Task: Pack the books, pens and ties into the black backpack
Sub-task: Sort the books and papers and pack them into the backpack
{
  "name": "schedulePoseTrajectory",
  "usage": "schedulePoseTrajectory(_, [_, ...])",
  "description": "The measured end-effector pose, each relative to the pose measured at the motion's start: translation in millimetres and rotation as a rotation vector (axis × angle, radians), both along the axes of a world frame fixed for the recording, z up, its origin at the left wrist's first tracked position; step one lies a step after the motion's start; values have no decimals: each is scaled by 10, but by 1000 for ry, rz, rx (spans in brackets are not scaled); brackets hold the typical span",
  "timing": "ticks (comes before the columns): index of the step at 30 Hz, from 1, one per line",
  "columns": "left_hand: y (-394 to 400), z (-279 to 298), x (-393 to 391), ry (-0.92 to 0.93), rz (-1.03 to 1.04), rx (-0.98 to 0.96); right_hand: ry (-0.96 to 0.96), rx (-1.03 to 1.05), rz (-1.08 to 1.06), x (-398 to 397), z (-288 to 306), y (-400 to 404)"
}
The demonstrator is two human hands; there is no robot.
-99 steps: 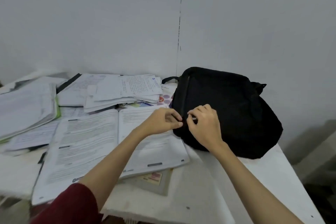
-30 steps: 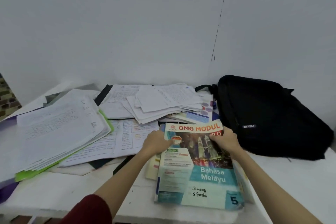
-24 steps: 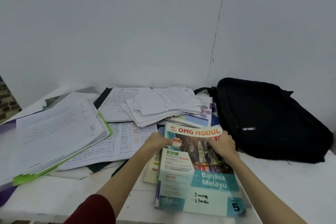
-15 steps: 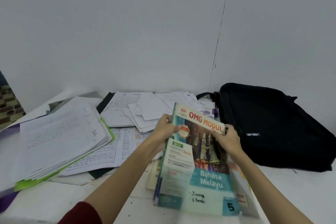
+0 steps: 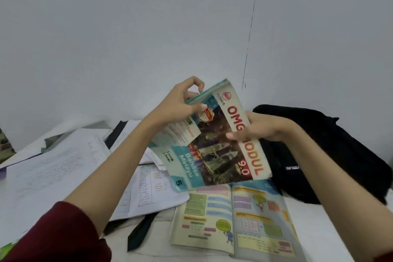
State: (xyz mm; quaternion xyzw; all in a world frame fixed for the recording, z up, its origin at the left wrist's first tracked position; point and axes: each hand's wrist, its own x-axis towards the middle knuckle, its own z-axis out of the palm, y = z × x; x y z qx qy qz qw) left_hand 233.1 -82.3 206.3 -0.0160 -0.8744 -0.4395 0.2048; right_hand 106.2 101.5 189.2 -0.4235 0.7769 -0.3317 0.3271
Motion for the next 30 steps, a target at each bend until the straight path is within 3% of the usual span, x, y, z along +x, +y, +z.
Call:
schedulePoseTrajectory(3, [-39, -18, -239, -22, 44, -33, -122, -268, -195, -5, -243, 28])
schedulePoseTrajectory(9, [247, -255, -623, 66, 101, -76, -206, -451, -604, -250, -568, 614])
schedulePoseTrajectory(12, [555, -441, -731, -164, -207, -104, -232, -598, -868, -484, -661, 1055])
schedulePoseTrajectory(14, [736, -660, -807, -388, -377, -284, -282, -670, -990, -636, -690, 1300])
schedulePoseTrajectory(16, [1009, -995, -1014, -476, -439, -483, -323, -735, -1084, -824, -720, 1627])
schedulePoseTrajectory(24, [1755, -1983, -1675, -175, -341, -616, -382, -809, -1112, -1490, -770, 2573])
schedulePoseTrajectory(26, [1841, -2104, -1821, -94, -241, -510, -437, -798, -1081, -1650, -814, 2727])
schedulePoseTrajectory(30, [1577, -2126, -2045, -229, 54, 172, -593, -756, -988, -1897, -906, 2895])
